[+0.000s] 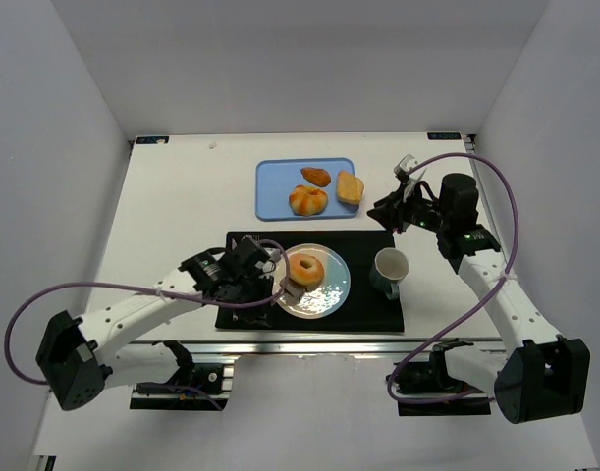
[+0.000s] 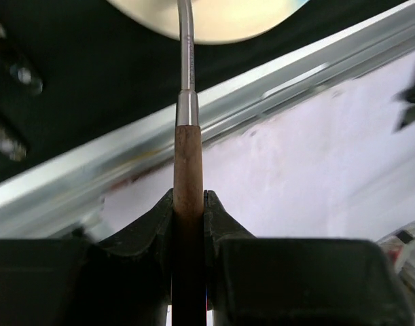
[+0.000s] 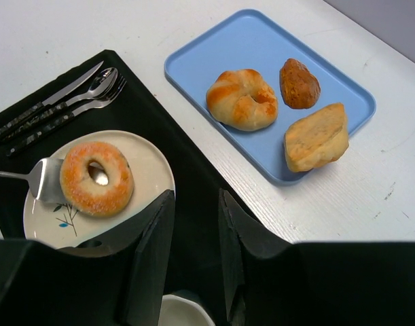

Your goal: Place the bread

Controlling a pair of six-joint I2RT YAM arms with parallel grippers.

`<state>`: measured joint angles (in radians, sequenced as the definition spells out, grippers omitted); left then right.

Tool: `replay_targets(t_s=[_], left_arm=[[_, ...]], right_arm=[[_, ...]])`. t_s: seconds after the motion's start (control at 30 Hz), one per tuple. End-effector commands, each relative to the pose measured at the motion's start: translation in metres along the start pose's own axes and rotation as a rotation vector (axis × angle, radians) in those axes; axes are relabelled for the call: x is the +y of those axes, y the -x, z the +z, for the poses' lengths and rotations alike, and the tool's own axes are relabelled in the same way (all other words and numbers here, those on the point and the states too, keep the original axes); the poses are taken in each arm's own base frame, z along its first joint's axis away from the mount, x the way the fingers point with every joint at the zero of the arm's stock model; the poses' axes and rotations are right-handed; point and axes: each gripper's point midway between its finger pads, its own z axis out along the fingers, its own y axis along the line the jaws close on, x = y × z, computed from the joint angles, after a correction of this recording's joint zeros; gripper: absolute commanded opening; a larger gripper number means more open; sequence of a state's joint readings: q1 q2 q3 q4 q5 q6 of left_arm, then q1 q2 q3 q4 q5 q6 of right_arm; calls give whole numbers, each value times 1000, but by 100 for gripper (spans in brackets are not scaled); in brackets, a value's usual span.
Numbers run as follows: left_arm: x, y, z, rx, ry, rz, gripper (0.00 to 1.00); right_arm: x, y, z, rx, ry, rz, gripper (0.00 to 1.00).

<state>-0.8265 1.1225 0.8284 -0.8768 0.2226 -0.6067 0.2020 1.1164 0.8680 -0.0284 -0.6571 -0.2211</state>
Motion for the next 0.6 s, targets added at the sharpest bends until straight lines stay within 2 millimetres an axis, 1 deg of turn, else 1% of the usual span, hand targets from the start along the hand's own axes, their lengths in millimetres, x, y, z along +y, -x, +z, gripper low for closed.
replay_targets(t_s=[0.0,0.03,0.07,0.2,0.23,0.27,0.3,0.33,0.4,0.5,0.57], left_arm=[[7,6,-10,-13,155,-15,0],[1,8,-11,-1,176,3,0],[5,2,-15,29,218,4,0],[7,4,-33,34,308,7,0],[7,3,-37,33,319,-6,0],[8,2,-48,35,332,-13,0],[8,1,-53,32,340,-23,0],[13,-3,-60,39,370,-45,0],[12,-3,-74,21,374,-68,0],[7,-5,-84,-20,331,-120,0],[4,-3,-86,-45,322,-165,0]], right_arm=[[-3,6,-1,-19,-7,-30,38],[-4,5,-1,-18,-9,-31,38],[-4,4,-1,-15,-9,-27,38],[-3,0,-2,-8,-14,-14,38],[-5,3,-1,-26,-20,-30,38],[-5,3,0,-29,-20,-29,38],[-6,3,-1,-30,-22,-27,38],[-5,1,0,-28,-22,-18,38],[-5,0,0,-33,-22,-15,38],[-4,-3,1,-31,-22,-2,38],[-4,-3,1,-33,-21,-4,38]])
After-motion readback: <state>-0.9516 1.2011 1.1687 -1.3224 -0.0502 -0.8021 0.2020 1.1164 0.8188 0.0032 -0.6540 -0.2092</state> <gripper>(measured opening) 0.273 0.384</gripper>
